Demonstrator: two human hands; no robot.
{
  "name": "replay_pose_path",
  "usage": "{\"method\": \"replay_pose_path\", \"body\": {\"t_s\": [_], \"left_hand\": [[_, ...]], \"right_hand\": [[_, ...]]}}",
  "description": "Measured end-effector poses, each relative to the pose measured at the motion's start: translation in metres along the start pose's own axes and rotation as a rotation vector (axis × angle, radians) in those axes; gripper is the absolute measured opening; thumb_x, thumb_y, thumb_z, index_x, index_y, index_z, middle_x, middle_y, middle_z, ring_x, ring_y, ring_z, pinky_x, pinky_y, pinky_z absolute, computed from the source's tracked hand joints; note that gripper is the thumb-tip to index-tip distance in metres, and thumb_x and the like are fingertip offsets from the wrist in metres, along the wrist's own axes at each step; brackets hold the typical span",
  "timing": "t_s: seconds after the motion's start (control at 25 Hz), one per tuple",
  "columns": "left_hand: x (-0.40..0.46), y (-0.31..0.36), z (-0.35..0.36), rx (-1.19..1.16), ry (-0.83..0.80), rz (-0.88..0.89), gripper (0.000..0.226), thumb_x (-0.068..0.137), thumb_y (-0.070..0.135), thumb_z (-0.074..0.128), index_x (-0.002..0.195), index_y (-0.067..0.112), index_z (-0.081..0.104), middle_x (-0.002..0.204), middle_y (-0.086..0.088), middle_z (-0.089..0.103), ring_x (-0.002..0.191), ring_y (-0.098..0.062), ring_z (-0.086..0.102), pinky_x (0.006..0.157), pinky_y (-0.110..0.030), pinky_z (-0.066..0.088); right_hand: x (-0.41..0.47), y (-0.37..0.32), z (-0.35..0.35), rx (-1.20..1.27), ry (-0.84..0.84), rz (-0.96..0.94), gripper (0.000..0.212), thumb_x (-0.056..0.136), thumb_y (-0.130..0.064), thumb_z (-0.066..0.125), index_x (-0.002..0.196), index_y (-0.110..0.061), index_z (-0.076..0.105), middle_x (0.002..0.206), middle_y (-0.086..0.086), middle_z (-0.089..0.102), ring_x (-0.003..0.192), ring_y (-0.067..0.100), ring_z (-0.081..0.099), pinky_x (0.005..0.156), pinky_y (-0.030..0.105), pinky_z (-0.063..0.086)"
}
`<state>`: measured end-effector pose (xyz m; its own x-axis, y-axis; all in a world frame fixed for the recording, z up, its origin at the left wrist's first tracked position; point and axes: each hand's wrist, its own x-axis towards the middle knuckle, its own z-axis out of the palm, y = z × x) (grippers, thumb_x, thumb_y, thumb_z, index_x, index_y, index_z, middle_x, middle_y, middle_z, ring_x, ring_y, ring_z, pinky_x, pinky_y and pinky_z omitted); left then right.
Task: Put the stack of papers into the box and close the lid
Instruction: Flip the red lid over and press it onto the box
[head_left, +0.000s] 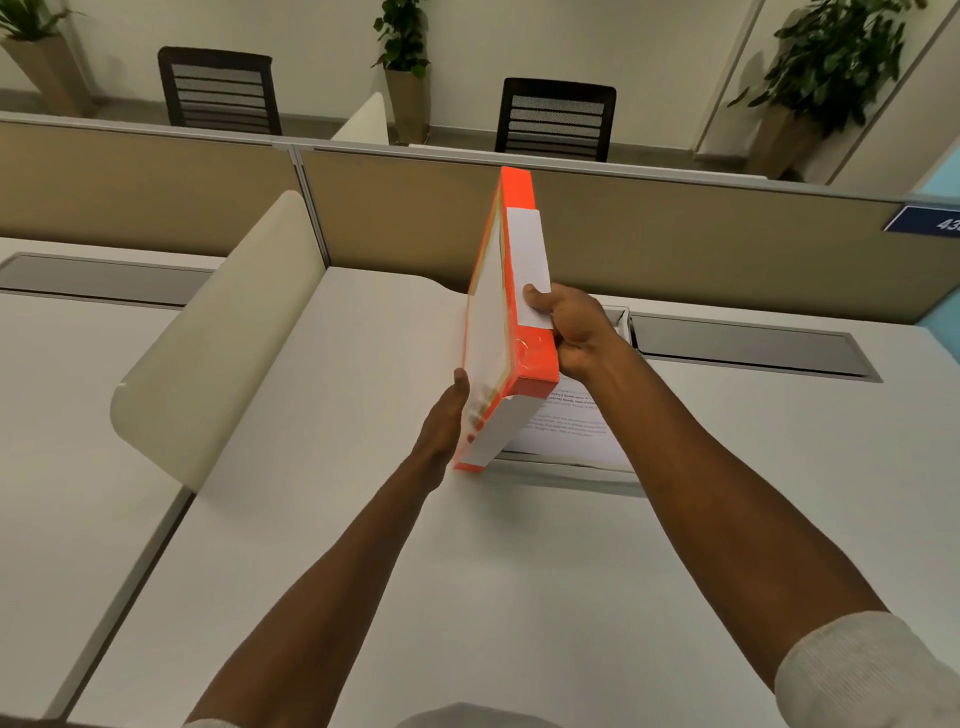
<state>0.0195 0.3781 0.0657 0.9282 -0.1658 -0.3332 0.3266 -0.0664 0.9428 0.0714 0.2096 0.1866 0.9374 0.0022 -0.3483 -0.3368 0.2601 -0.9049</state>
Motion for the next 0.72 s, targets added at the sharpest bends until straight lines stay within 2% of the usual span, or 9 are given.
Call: {"method": "replay_pose_path", "body": {"t_s": [0.08,0.2,0.32,0.4,0.48,0.6,0.72], "left_hand": [[0.009,-0.011,-0.001,-0.046,0.047,-0.124,0.051,0.094,0.074,0.026,0.102,0.037,0.061,0.098,0.011,0.067,0.083,-0.006,0.065,0.062,-0.023,0.049],[0.020,-0.024,-0.008,-0.229,0.073,-0.258,0.057,0.094,0.073,0.039,0.121,0.028,0.060,0.108,-0.004,0.069,0.098,-0.025,0.067,0.071,-0.037,0.056],[0.030,-0.030,-0.009,-0.323,0.066,-0.259,0.057,0.091,0.062,0.061,0.129,0.020,0.061,0.122,-0.010,0.069,0.112,-0.035,0.067,0.085,-0.047,0.060],[0.037,-0.033,-0.008,-0.300,0.066,-0.183,0.052,0.093,0.051,0.065,0.131,0.017,0.062,0.127,-0.010,0.070,0.116,-0.037,0.066,0.096,-0.055,0.057],[0.040,-0.034,-0.008,-0.233,0.092,-0.095,0.046,0.094,0.043,0.067,0.132,0.018,0.062,0.128,-0.006,0.070,0.118,-0.034,0.066,0.102,-0.056,0.054],[0.041,-0.036,-0.004,-0.161,0.116,-0.009,0.040,0.093,0.036,0.071,0.129,0.023,0.062,0.121,0.001,0.071,0.114,-0.028,0.067,0.097,-0.046,0.058],[0.040,-0.037,0.006,-0.030,0.117,0.035,0.054,0.091,0.039,0.073,0.140,0.023,0.056,0.126,0.002,0.068,0.112,-0.024,0.067,0.096,-0.041,0.057]], "right_hand": [[-0.006,-0.001,-0.010,0.047,-0.082,-0.002,0.040,0.100,-0.020,0.056,0.138,-0.007,0.053,0.121,0.015,0.067,0.102,0.032,0.067,0.085,0.048,0.058],[-0.012,-0.004,-0.030,0.084,-0.172,-0.015,0.043,0.103,-0.024,0.051,0.143,-0.008,0.049,0.122,0.014,0.064,0.105,0.034,0.064,0.097,0.053,0.052],[-0.017,-0.004,-0.057,0.106,-0.183,-0.018,0.046,0.104,-0.027,0.048,0.146,-0.009,0.047,0.126,0.014,0.062,0.106,0.035,0.063,0.103,0.056,0.046],[-0.019,-0.005,-0.077,0.110,-0.154,-0.024,0.044,0.103,-0.028,0.050,0.143,-0.010,0.051,0.124,0.014,0.065,0.105,0.034,0.066,0.100,0.056,0.049],[-0.021,-0.003,-0.100,0.090,-0.091,-0.029,0.042,0.101,-0.029,0.055,0.138,-0.008,0.056,0.120,0.014,0.069,0.104,0.034,0.069,0.096,0.056,0.054],[-0.021,0.012,-0.132,-0.100,0.150,-0.048,0.036,0.098,-0.033,0.060,0.125,-0.009,0.064,0.105,0.009,0.075,0.102,0.033,0.071,0.079,0.046,0.060],[-0.022,0.042,-0.157,-0.292,0.357,-0.014,0.030,0.100,-0.041,0.054,0.097,-0.016,0.069,0.085,0.004,0.074,0.088,0.028,0.073,0.071,0.038,0.057]]}}
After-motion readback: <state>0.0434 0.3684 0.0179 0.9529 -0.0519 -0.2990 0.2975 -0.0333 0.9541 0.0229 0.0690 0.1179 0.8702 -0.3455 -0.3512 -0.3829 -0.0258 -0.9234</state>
